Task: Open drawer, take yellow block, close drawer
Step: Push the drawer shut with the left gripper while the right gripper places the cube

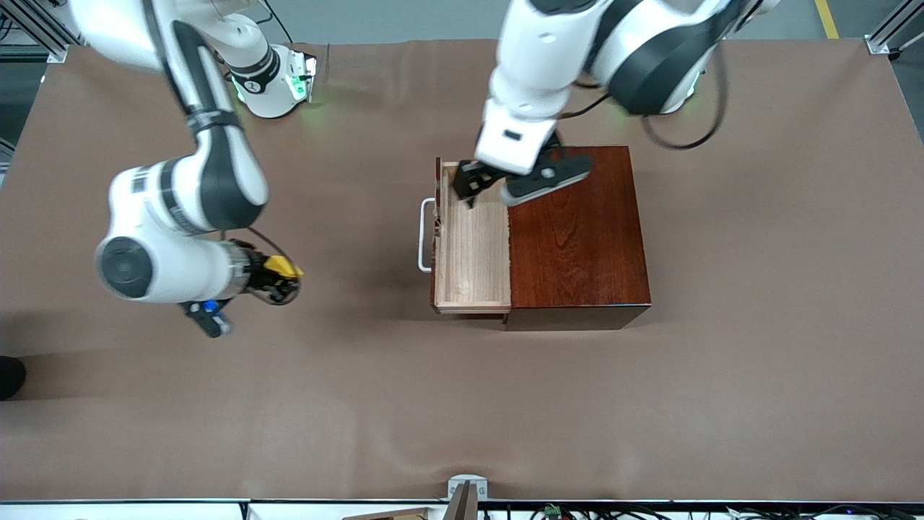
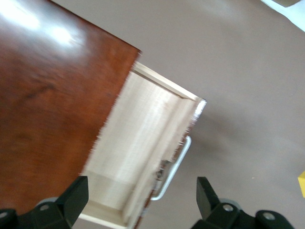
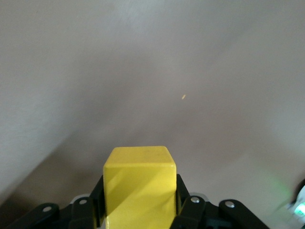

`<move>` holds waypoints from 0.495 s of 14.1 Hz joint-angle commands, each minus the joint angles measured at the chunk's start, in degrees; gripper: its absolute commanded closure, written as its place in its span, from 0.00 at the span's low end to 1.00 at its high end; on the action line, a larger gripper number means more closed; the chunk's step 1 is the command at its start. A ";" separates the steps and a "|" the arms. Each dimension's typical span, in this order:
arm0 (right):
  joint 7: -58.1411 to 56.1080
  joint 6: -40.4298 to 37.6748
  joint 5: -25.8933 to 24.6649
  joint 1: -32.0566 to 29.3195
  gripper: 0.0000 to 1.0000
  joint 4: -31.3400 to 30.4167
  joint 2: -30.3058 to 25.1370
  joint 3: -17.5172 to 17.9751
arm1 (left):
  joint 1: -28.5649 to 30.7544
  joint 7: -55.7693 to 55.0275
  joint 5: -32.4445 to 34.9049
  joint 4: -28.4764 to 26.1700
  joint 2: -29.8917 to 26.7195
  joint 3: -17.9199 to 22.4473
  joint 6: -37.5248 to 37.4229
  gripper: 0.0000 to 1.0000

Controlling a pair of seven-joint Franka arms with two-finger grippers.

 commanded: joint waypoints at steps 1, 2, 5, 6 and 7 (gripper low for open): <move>-8.76 1.37 -1.86 -3.80 1.00 -4.82 -2.71 0.99 | -7.02 -8.04 4.20 5.12 7.01 2.43 4.87 0.00; -11.84 2.60 -2.31 -5.12 1.00 -6.14 -2.71 0.99 | -11.23 -10.68 4.20 5.56 8.24 6.01 7.50 0.00; -21.33 8.30 -3.80 -8.54 1.00 -11.32 -2.71 0.47 | -26.26 -17.36 4.12 10.90 14.38 19.98 11.82 0.00; -25.10 10.15 -4.07 -9.86 1.00 -12.90 -2.71 0.38 | -29.61 -20.25 4.03 11.44 16.06 23.24 15.41 0.00; -28.88 11.04 -4.16 -11.01 1.00 -13.61 -2.45 0.29 | -31.12 -23.15 3.77 11.45 17.38 25.10 19.18 0.00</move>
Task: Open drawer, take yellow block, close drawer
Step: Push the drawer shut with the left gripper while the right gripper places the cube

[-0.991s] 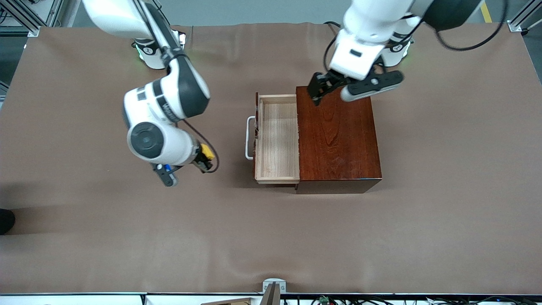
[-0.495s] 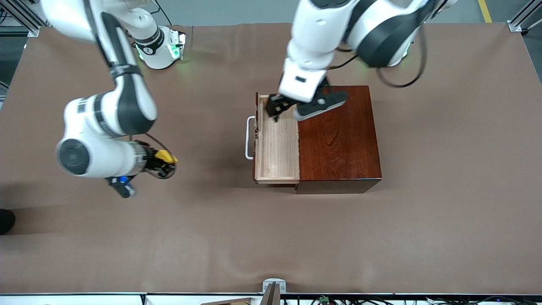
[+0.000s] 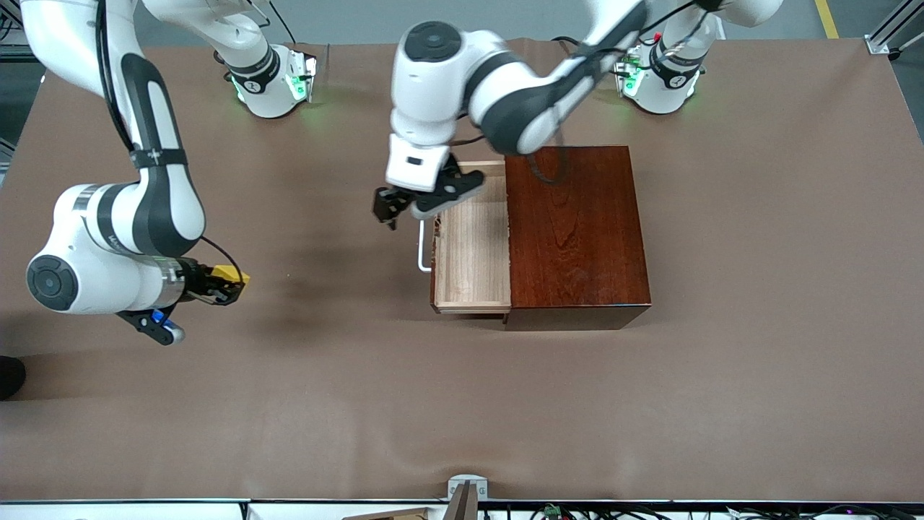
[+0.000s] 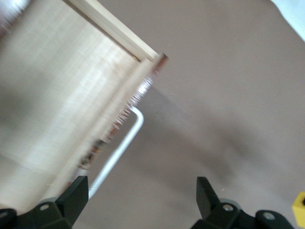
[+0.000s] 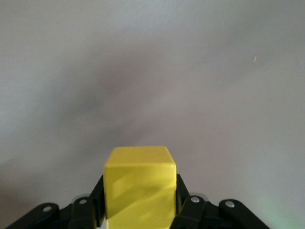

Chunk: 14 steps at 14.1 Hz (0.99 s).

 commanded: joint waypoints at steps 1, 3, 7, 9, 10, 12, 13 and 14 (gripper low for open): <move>-8.93 2.74 -1.12 -3.53 1.00 -4.17 -1.72 0.63 | -5.08 -7.24 1.54 4.82 6.40 4.45 6.59 0.00; -13.94 3.44 -1.29 -5.29 1.00 -4.25 -1.37 0.63 | -5.96 -11.73 1.54 4.82 8.78 4.89 9.59 0.00; -21.59 9.50 -6.21 -7.49 1.00 -7.24 -0.40 0.63 | -12.00 -20.78 1.63 4.82 12.74 11.55 11.89 0.00; -23.98 12.74 -6.30 -8.37 1.00 -9.34 0.04 0.63 | -13.09 -23.77 1.45 4.74 13.71 13.42 11.89 0.00; -24.60 14.85 -6.30 -8.46 1.00 -11.18 0.30 0.63 | -13.09 -25.09 1.45 4.65 13.89 13.42 11.80 0.00; -24.95 21.87 -6.30 -8.29 1.00 -15.75 0.48 0.63 | -13.17 -27.47 1.45 4.56 14.68 13.51 11.19 0.00; -25.39 24.17 -6.30 -8.20 1.00 -17.16 0.57 0.63 | -13.17 -27.65 1.45 4.38 14.68 13.51 10.14 0.00; -25.48 25.84 -6.39 -8.20 1.00 -18.13 0.66 0.63 | -13.09 -27.66 1.36 4.38 14.51 13.51 8.13 0.00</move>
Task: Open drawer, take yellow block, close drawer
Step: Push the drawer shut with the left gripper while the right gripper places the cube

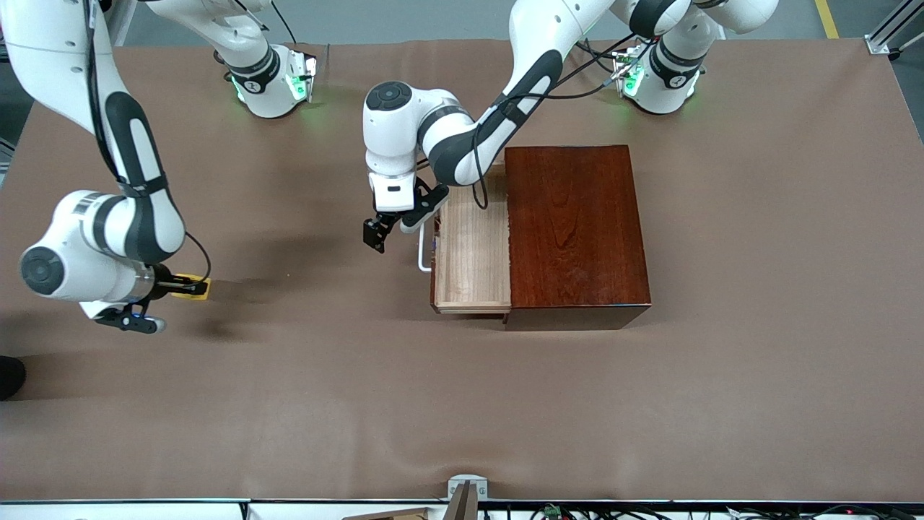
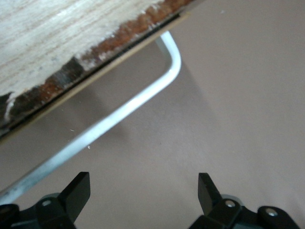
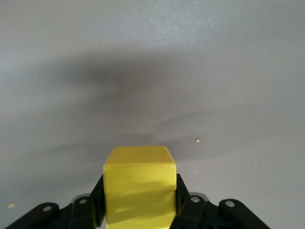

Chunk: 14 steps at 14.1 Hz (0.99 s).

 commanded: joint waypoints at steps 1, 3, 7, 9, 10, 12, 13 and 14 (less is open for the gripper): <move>-0.85 4.63 -1.03 -0.64 1.00 -3.81 -1.00 0.72 | -0.43 -5.03 1.37 2.68 1.71 0.60 -1.68 0.00; -0.76 8.05 -0.94 -0.56 1.00 -5.56 -0.39 0.89 | 0.00 -4.59 1.37 2.68 1.35 0.60 -6.25 0.00; -0.50 9.83 -0.85 -0.38 0.67 -6.37 0.84 0.98 | 3.16 -2.58 1.54 2.16 -0.23 0.51 -14.06 0.00; 0.11 9.13 -0.68 -0.47 0.29 -5.75 0.58 1.07 | 3.96 -1.42 0.58 1.37 -1.11 0.43 -16.28 0.00; -0.06 9.12 -0.67 -0.38 0.00 -5.66 -0.03 1.07 | 5.61 -1.25 -0.73 1.02 -1.98 0.25 -16.81 0.00; -0.50 7.73 -0.67 -0.38 0.00 -4.18 -1.26 1.07 | 6.51 -1.25 -2.05 1.01 -2.60 0.07 -19.96 0.00; -0.59 4.59 -0.67 -0.38 0.00 -2.17 -1.44 1.07 | 6.68 -1.25 -2.15 1.01 -2.95 0.16 -22.15 0.00; -0.50 0.38 -0.67 -0.38 0.00 0.55 -1.53 1.07 | 6.77 -1.33 -2.15 1.01 -2.96 0.16 -23.31 0.00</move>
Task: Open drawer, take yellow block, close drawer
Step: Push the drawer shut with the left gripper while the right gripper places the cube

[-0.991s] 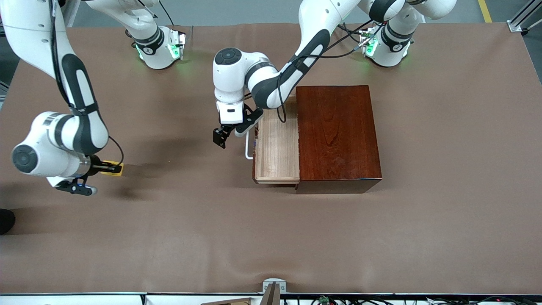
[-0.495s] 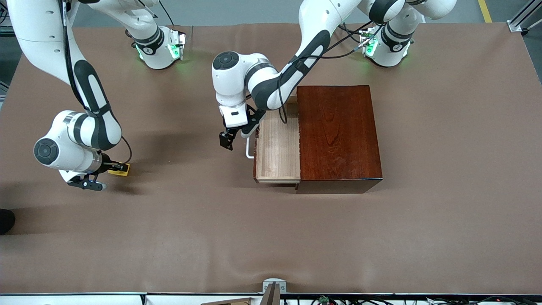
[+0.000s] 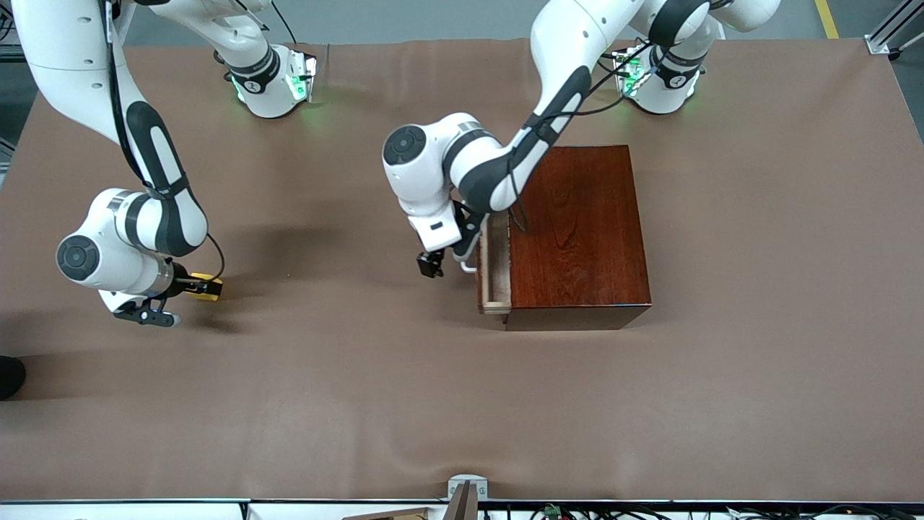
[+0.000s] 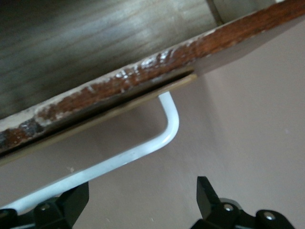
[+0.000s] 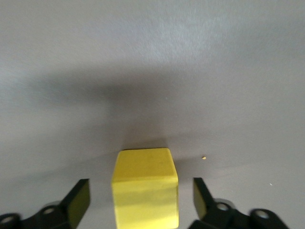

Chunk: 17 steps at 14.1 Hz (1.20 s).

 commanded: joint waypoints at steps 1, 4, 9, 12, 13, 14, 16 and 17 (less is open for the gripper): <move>-0.14 -9.94 -0.37 -0.51 0.00 6.03 -1.95 0.47 | 0.12 1.18 -0.75 -1.07 -1.86 -0.11 -4.68 0.00; 0.13 -17.17 0.24 -0.51 0.00 10.96 -4.14 0.47 | 0.12 0.83 -0.75 -1.07 -1.95 0.06 -10.13 0.00; 0.48 -25.43 1.47 -0.60 0.00 15.45 -9.85 0.47 | 0.12 -0.92 -0.66 -0.99 -2.21 0.32 -13.92 0.00; 0.30 -34.46 1.47 -1.13 0.00 22.11 -11.26 0.30 | 0.65 -0.75 -0.49 -0.99 -2.21 0.32 -15.50 0.00; 0.48 -38.33 1.47 -1.30 0.00 25.18 -11.44 0.30 | 0.74 -0.58 -0.58 -0.73 -2.21 0.32 -15.50 0.00; 0.57 -41.76 1.39 -1.31 0.00 28.00 -11.44 0.21 | 0.74 -0.40 -0.66 -0.55 -2.39 0.24 -15.50 0.00; 0.30 -46.34 1.30 -1.74 0.00 31.62 -11.70 0.03 | 1.26 1.26 -0.67 -0.28 -4.57 -0.11 -15.42 0.00; 0.13 -47.67 1.12 -1.83 0.00 32.41 -12.49 -0.05 | 1.70 5.19 -0.93 -0.28 -6.41 -0.46 -15.42 0.00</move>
